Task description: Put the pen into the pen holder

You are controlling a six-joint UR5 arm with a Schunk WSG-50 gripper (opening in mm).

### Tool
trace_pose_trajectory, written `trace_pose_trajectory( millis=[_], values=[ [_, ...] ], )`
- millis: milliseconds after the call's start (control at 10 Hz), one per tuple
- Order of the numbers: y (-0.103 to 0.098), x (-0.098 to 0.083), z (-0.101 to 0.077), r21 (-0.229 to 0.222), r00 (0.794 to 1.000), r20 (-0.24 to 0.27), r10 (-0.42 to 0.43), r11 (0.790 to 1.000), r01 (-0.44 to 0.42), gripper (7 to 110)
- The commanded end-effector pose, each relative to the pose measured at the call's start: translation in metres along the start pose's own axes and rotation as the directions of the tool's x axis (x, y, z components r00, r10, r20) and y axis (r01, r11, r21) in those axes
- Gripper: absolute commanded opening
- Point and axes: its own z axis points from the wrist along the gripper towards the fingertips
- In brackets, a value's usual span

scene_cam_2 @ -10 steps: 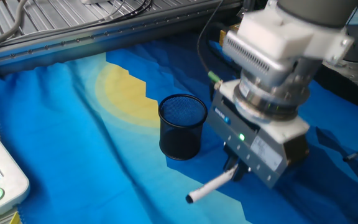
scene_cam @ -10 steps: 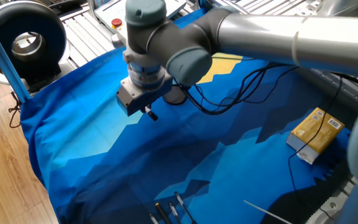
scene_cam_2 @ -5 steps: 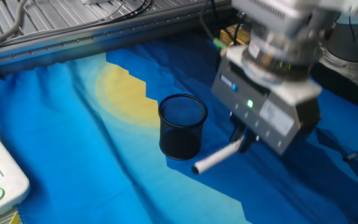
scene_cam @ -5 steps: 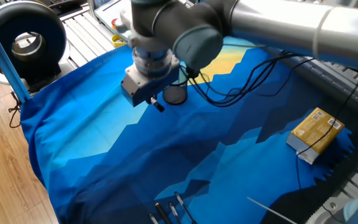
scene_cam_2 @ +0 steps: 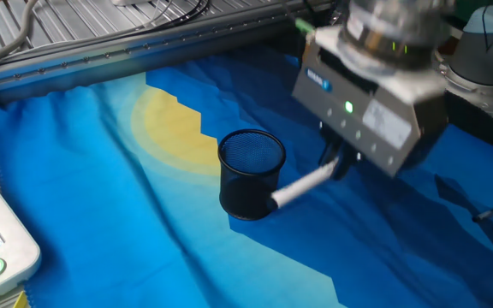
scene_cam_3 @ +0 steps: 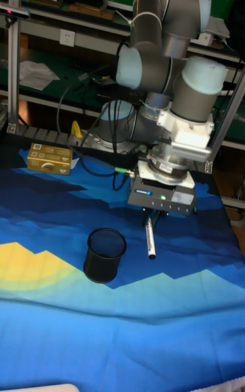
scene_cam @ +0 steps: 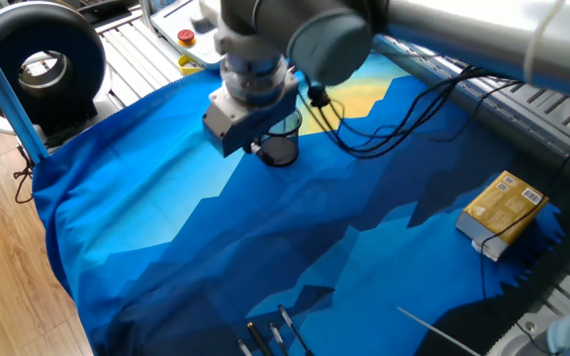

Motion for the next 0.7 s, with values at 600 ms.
trace_pose_trajectory(
  millis=[600],
  values=[
    [-0.045,0.035,-0.037,-0.001,0.998,-0.032,-0.048,0.999,0.048,7]
  ],
)
